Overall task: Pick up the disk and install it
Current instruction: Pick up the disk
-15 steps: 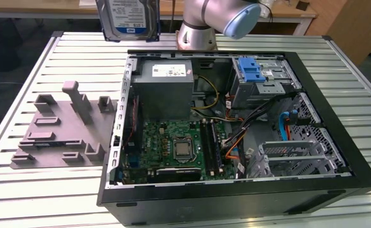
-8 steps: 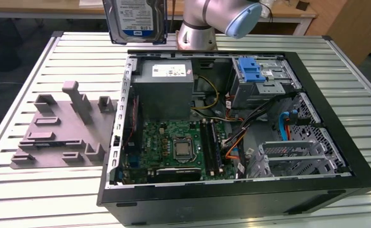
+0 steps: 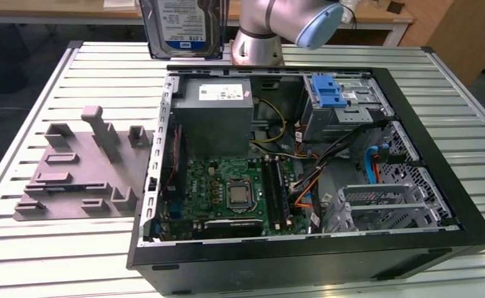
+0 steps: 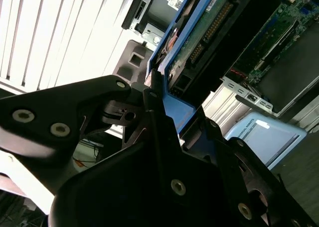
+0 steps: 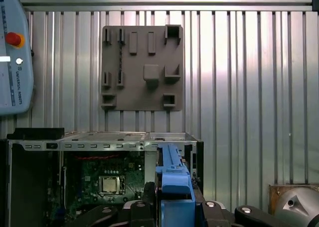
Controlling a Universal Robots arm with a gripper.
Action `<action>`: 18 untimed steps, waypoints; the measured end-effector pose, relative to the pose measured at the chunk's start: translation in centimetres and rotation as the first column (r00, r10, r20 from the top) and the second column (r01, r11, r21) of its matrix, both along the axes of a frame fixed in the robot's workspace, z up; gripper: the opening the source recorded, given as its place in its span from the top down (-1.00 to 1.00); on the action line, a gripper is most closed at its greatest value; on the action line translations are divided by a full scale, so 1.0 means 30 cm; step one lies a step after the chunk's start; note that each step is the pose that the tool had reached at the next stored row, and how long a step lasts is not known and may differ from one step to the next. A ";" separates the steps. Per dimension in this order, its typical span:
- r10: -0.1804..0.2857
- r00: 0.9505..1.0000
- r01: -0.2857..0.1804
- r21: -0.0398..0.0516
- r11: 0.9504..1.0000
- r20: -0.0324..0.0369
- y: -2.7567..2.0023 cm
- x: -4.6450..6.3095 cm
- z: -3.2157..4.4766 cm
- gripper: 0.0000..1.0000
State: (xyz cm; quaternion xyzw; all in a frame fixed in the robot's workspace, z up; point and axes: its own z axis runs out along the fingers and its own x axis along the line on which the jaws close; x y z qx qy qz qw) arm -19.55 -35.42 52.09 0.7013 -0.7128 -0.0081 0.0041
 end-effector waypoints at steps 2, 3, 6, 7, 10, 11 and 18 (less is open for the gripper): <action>0.000 1.000 0.000 0.000 1.000 0.000 0.000 0.003 0.000 0.27; 0.000 1.000 0.000 0.000 1.000 0.000 0.000 0.004 0.000 0.27; 0.000 1.000 0.000 0.000 1.000 0.000 0.000 0.005 0.000 0.27; 0.000 1.000 0.000 0.000 1.000 0.000 0.000 0.005 0.000 0.27; 0.000 1.000 0.000 0.000 1.000 0.000 0.000 0.005 0.000 0.27; 0.000 1.000 0.000 0.000 1.000 0.000 0.000 0.005 0.000 0.27; 0.000 1.000 0.000 0.000 1.000 0.000 0.000 0.013 0.000 0.27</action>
